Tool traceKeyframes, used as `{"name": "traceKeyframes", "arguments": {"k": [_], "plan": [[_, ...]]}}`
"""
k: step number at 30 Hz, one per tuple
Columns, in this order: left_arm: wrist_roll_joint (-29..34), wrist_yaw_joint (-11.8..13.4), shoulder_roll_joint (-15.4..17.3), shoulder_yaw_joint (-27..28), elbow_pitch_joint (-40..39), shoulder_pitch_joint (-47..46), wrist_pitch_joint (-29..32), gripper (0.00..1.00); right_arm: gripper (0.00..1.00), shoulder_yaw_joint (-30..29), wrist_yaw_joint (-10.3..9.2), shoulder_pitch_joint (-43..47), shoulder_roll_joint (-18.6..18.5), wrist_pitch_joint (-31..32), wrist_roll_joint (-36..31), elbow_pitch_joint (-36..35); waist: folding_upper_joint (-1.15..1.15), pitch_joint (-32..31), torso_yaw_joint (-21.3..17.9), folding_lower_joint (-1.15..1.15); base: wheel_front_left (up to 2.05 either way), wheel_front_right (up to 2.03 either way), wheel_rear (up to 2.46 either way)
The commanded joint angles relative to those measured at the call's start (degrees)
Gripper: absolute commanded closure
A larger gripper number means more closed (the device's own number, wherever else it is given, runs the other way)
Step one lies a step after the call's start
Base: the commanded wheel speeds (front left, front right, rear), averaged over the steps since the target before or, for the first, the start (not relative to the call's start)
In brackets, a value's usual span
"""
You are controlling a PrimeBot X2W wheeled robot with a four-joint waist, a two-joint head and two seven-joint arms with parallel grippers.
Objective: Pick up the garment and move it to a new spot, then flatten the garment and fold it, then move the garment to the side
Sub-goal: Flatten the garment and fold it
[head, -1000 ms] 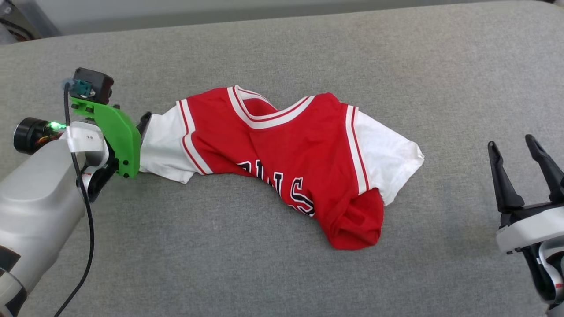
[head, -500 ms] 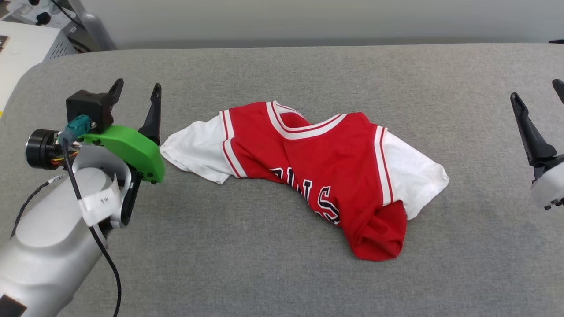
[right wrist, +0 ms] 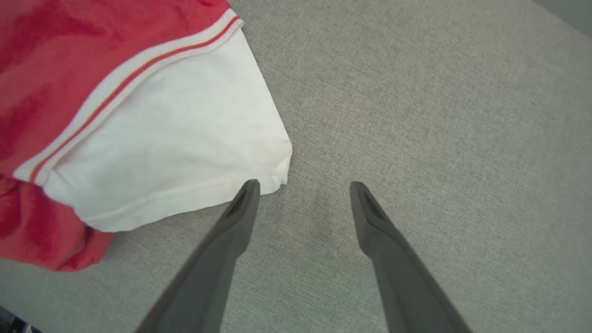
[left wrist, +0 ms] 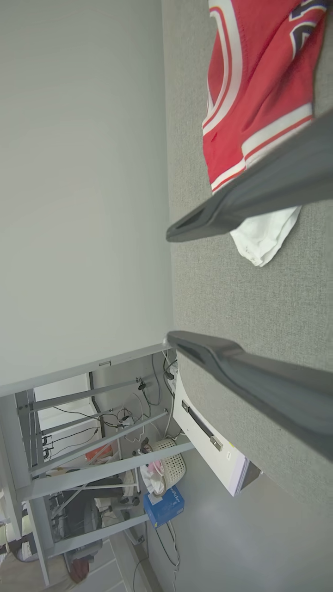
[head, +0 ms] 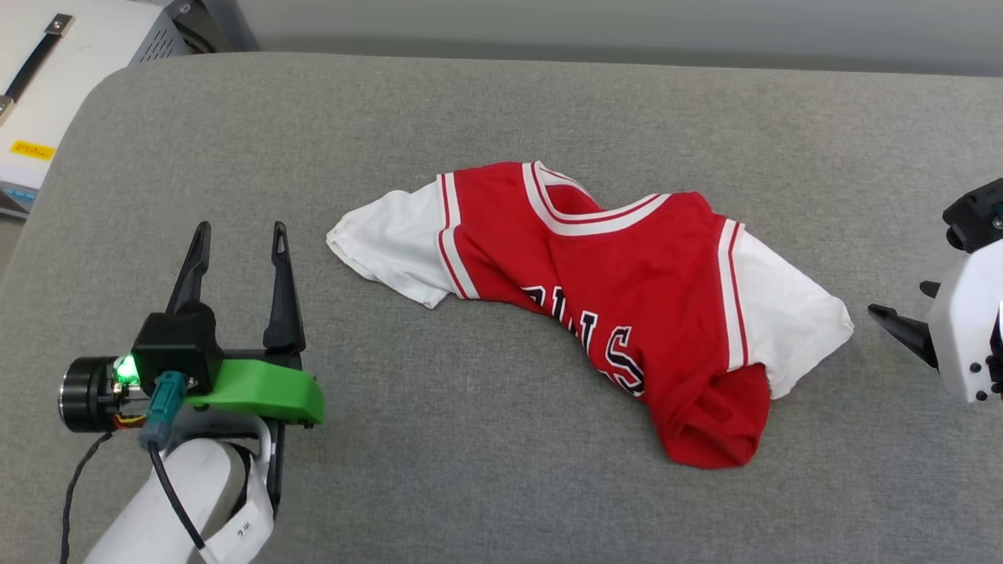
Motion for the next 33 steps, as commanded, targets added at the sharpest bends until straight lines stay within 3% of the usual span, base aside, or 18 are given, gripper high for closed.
{"name": "traceKeyframes", "arguments": {"k": [1, 11, 17, 18, 19, 26, 33], "plan": [[1.39, -0.74, -1.05, 0.95, -0.19, 1.26, -0.32, 0.00, 0.00, 0.94, -0.04, -1.77, 0.33, 0.55, 0.40, 1.01, 0.00, 1.54, 0.98, 0.00, 0.00, 0.00, 0.00], [7.41, -6.14, -8.06, 6.54, 1.64, 2.94, -0.32, 0.00, 0.00, 8.46, -0.04, -4.59, 3.90, -1.95, 2.39, 10.54, 0.00, 4.88, 3.00, 0.00, 0.00, 0.00, 0.00], [10.11, -9.55, -10.92, 10.28, 3.97, 3.46, -0.32, 0.00, 0.00, 13.44, -0.04, -3.55, 4.15, -6.14, 3.39, 15.34, 0.00, 5.44, 2.63, 0.00, 0.00, 0.00, 0.00], [10.54, -10.08, -11.23, 11.08, 4.36, 3.54, -0.32, 0.00, 0.56, 14.04, -0.04, -3.78, 4.07, -7.36, 3.47, 15.70, 0.00, 5.40, 2.34, 0.00, 0.00, 0.00, 0.00], [11.62, -11.48, -11.86, 12.99, 5.31, 3.70, -0.32, 0.00, 1.00, 15.14, -0.04, -4.96, 3.71, -11.39, 3.27, 16.14, 0.00, 4.89, 1.43, 0.00, 0.00, 0.00, 0.00], [13.56, -16.13, -11.63, 16.42, 7.79, 1.53, -0.32, 0.00, 1.00, 14.54, -0.04, -7.25, 1.66, -21.31, 3.34, 15.68, 0.00, 2.59, -0.37, 0.00, 0.00, 0.00, 0.00], [13.87, -21.47, -8.79, 17.76, 12.76, -5.31, -0.32, 0.00, 1.00, 12.52, -0.04, -6.67, -2.16, -25.79, 3.60, 13.10, 0.00, 1.43, -2.28, 0.00, 0.00, 0.00, 0.00]]}}
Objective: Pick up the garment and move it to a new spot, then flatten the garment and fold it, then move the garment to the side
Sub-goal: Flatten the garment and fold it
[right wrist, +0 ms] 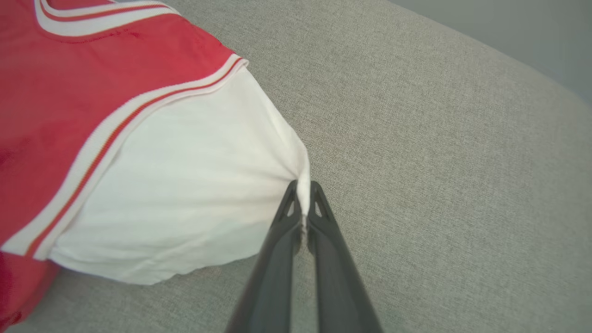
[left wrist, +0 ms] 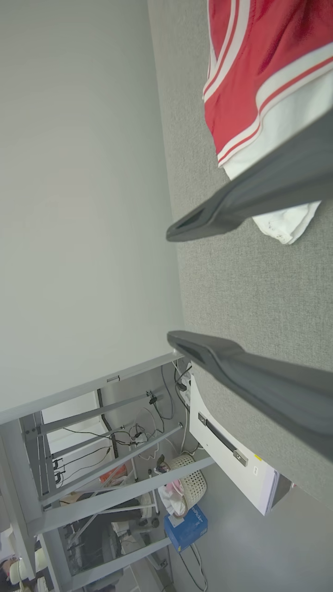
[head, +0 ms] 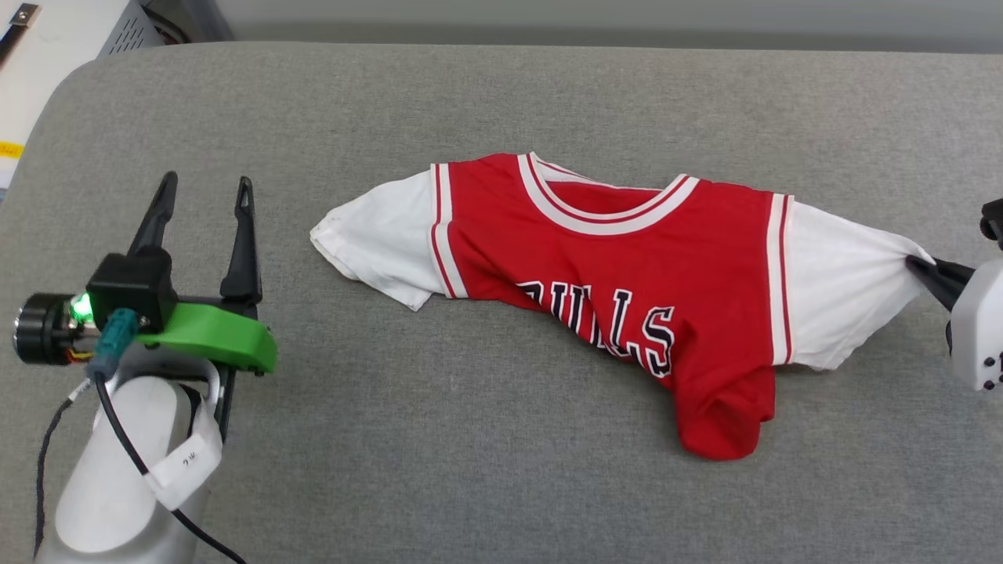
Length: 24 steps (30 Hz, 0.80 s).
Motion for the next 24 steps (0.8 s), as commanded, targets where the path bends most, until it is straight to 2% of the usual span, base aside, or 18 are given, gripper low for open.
{"name": "traceKeyframes", "arguments": {"k": [1, 8, 12, 13, 15, 20, 24], "plan": [[0.08, -1.16, 0.91, -0.13, 0.87, -2.24, -0.19, 0.00, 1.00, -0.57, -0.04, -0.12, -0.71, -0.63, 0.18, -0.51, 0.00, -0.41, -0.93, 0.00, 0.00, 0.00, 0.00], [-0.86, -6.98, 4.23, -2.47, 4.13, -13.33, 6.08, 0.00, 1.00, -3.30, -0.04, 1.35, -2.86, -1.40, -0.13, -3.48, 0.00, 0.61, -2.62, 0.00, 0.00, 0.00, 0.00], [-1.61, -9.12, 5.92, -5.87, 6.15, -20.19, 11.82, 0.00, 1.00, -4.92, -0.04, 2.03, -3.08, -1.23, -0.74, -5.07, 0.00, 1.58, -3.67, 0.00, 0.00, 0.00, 0.00], [-3.03, -9.80, 7.33, -9.21, 7.60, -24.56, 17.24, 0.00, 1.00, -5.95, -0.04, 2.48, -2.97, -0.86, -1.41, -6.14, 0.00, 2.34, -4.31, 0.00, 0.00, 0.00, 0.00], [-5.48, -9.96, 7.90, -12.00, 8.53, -27.19, 21.82, 0.00, 1.00, -6.67, -0.04, 2.82, -2.76, -0.56, -1.85, -6.86, 0.00, 2.79, -4.68, 0.00, 0.00, 0.00, 0.00], [-16.38, -10.02, 11.02, -20.67, 10.83, -32.50, 35.71, 0.00, 1.00, -8.45, -0.04, 3.49, -2.10, 0.28, -3.08, -8.79, 0.00, 4.16, -5.65, 0.00, 0.00, 0.00, 0.00], [-24.80, -10.03, 13.44, -24.82, 13.29, -34.75, 45.86, 0.00, 1.00, -9.18, -0.04, 3.75, -1.56, 1.16, -3.99, -10.36, 0.00, 5.61, -6.56, 0.00, 0.00, 0.00, 0.00]]}}
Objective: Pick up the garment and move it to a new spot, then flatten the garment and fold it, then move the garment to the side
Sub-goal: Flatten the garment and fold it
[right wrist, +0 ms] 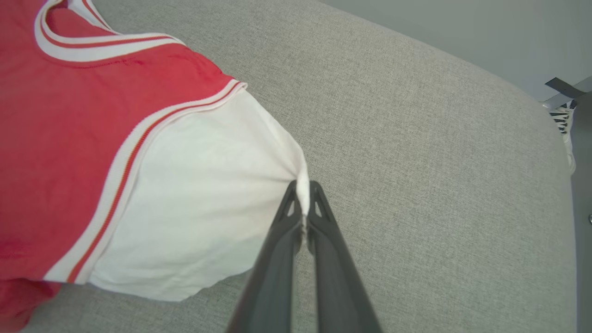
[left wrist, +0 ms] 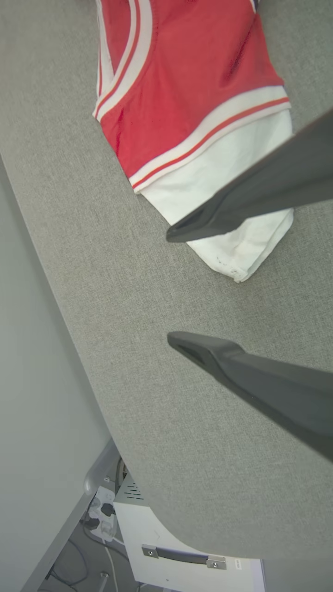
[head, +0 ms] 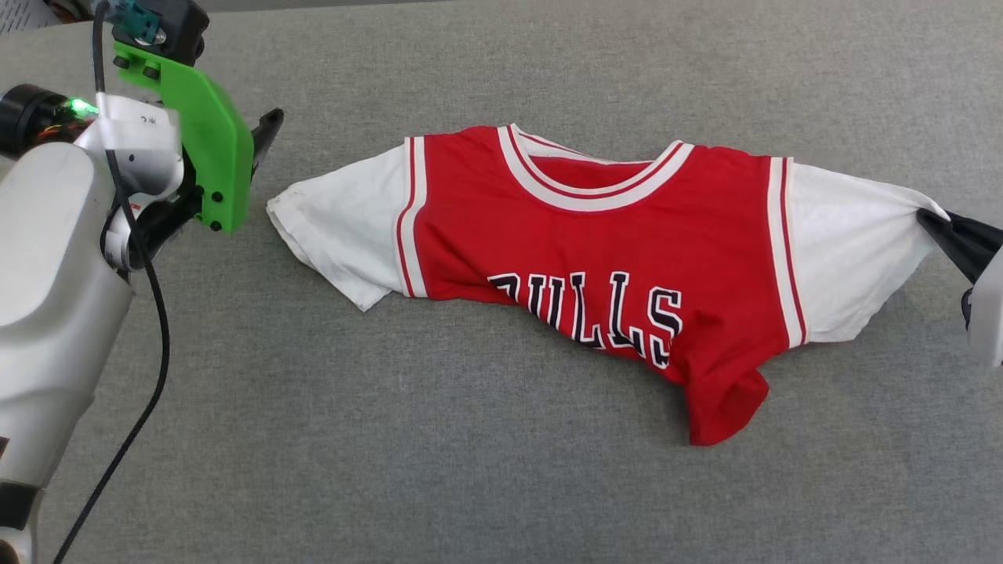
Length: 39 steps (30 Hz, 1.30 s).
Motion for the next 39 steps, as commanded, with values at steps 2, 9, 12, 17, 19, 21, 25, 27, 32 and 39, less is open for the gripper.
{"name": "traceKeyframes", "arguments": {"k": [2, 9, 12, 17, 19, 21, 25, 27, 32, 39], "plan": [[-3.70, -0.15, 1.40, -1.98, 0.78, -1.71, 4.02, 0.00, 1.00, -0.48, -0.04, 0.62, 0.59, 0.59, -0.62, -0.80, 0.00, 1.65, -1.20, 0.00, 0.00, 0.00, 0.00], [-9.70, -0.16, 3.22, -7.92, 3.21, -3.51, 10.99, 0.00, 1.00, -1.32, -0.04, 0.13, 1.41, 1.65, -1.59, -2.31, 0.00, 4.76, -2.47, 0.00, 0.00, 0.00, 0.00], [-11.77, -0.16, 3.15, -9.87, 5.14, -3.51, 12.72, 0.00, 1.00, -1.52, -0.04, -0.21, 1.64, 1.81, -1.93, -2.79, 0.00, 5.89, -3.04, 0.00, 0.00, 0.00, 0.00], [-13.54, -0.16, 2.80, -13.74, 7.93, -2.90, 15.16, 0.00, 1.00, -1.40, -0.04, -0.41, 1.97, 2.15, -2.25, -2.98, 0.00, 6.66, -3.52, 0.00, 0.00, 0.00, 0.00], [-13.81, -0.16, 2.91, -15.63, 8.50, -2.64, 15.78, 0.00, 1.00, -1.31, -0.04, -0.46, 2.11, 2.20, -2.32, -2.95, 0.00, 6.65, -3.62, 0.00, 0.00, 0.00, 0.00], [-14.41, -0.16, 2.98, -17.33, 8.86, -2.33, 16.18, 0.16, 1.00, -1.20, -0.04, -0.42, 2.25, 2.21, -2.34, -2.84, 0.00, 6.37, -3.60, 0.00, 0.00, 0.00, 0.00], [-15.31, -0.16, 3.05, -19.46, 8.59, -2.76, 13.11, 1.00, 1.00, -1.17, -0.04, -0.37, 2.37, 1.94, -2.30, -2.53, 0.00, 5.36, -3.10, 0.00, 0.00, 0.00, 0.00], [-15.50, -0.16, 3.14, -19.96, 8.17, -3.05, 9.75, 1.00, 1.00, -1.06, -0.04, -0.46, 2.66, 1.57, -2.28, -2.33, 0.00, 4.34, -2.91, 0.00, 0.00, 0.00, 0.00], [-13.38, -0.16, 4.65, -19.85, 7.29, -4.08, -2.95, 1.00, 1.00, -1.44, -0.04, -0.96, 3.00, -0.82, -2.82, -1.77, 0.00, 1.28, -2.11, 0.00, 0.00, 0.00, 0.00], [-10.10, 0.34, 6.76, -17.78, 3.40, -4.15, -18.57, 1.00, 1.00, -5.13, -0.04, 0.13, 3.27, -7.26, -3.61, -0.44, 0.00, -5.24, 0.43, 0.00, 0.00, 0.00, 0.00]]}}
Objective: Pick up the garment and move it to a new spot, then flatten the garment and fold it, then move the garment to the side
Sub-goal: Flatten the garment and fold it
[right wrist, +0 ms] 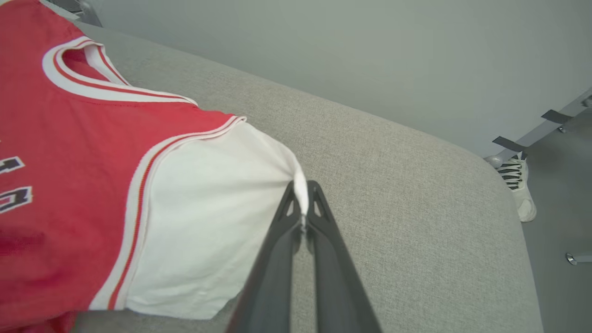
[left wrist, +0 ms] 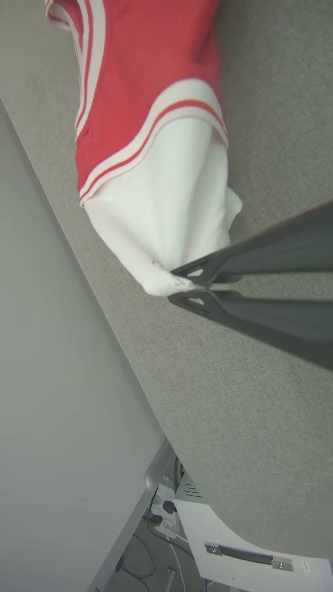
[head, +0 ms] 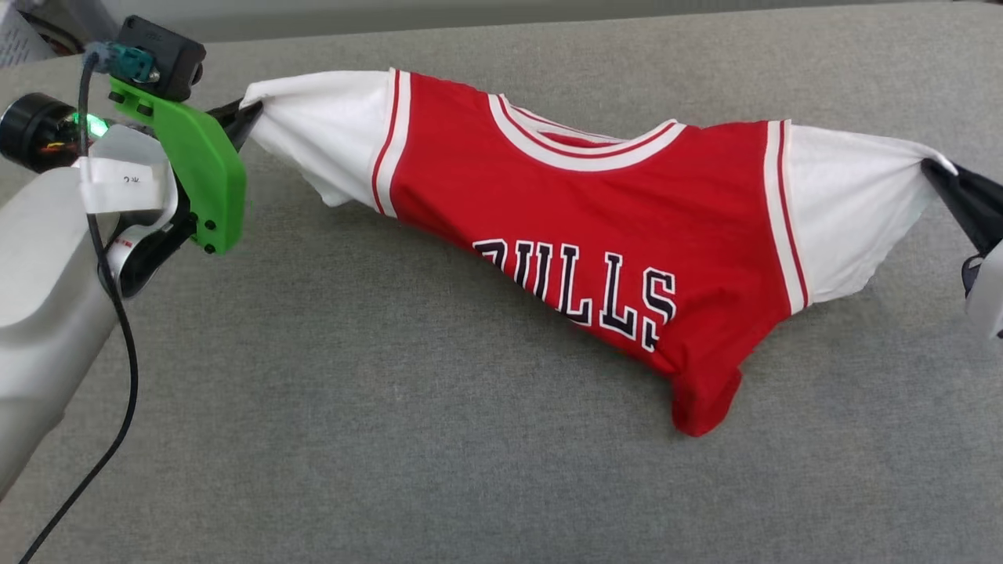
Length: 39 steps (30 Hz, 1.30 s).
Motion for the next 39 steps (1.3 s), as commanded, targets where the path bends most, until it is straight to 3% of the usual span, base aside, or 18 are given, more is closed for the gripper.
{"name": "traceKeyframes", "arguments": {"k": [1, 11, 17, 22, 32, 39], "plan": [[0.75, 0.53, 0.92, 0.50, -1.17, 0.30, -1.19, 1.00, 1.00, -1.06, -0.04, 0.33, 0.11, -1.33, -0.57, -0.02, 0.00, -3.11, 1.83, 0.00, 0.00, 0.00, 0.00], [5.20, 6.19, 4.16, 2.49, -15.12, -1.60, -5.50, 1.00, 1.00, -9.02, -0.04, -0.30, 0.70, -6.70, -2.95, -3.63, 0.00, -7.19, 3.15, 0.00, 0.00, 0.00, 0.00], [7.21, 9.89, 5.20, 4.36, -23.60, -3.63, -6.66, 1.00, 1.00, -13.23, -0.04, -1.64, 2.01, -6.57, -5.78, -7.24, 0.00, -8.38, 2.81, 0.00, 0.00, 0.00, 0.00], [6.92, 11.34, 4.89, 5.88, -27.70, -5.30, -6.84, 1.00, 1.00, -15.90, -0.04, -3.41, 3.48, -5.33, -7.83, -10.09, 0.00, -8.47, 2.27, 0.00, 0.00, 0.00, 0.00], [8.07, 11.14, 1.69, 8.23, -25.58, -14.17, -7.39, 1.00, 1.00, -17.70, -0.04, -13.86, 6.68, -2.10, -10.36, -9.26, 0.00, -2.87, 1.08, 0.00, 0.00, 0.00, 0.00], [10.35, 8.95, -2.84, 8.91, -16.21, -25.13, -8.22, 1.00, 1.00, -13.62, -0.04, -29.11, 7.53, -1.25, -12.91, -1.91, 0.00, 3.12, 0.41, 0.00, 0.00, 0.00, 0.00]]}}
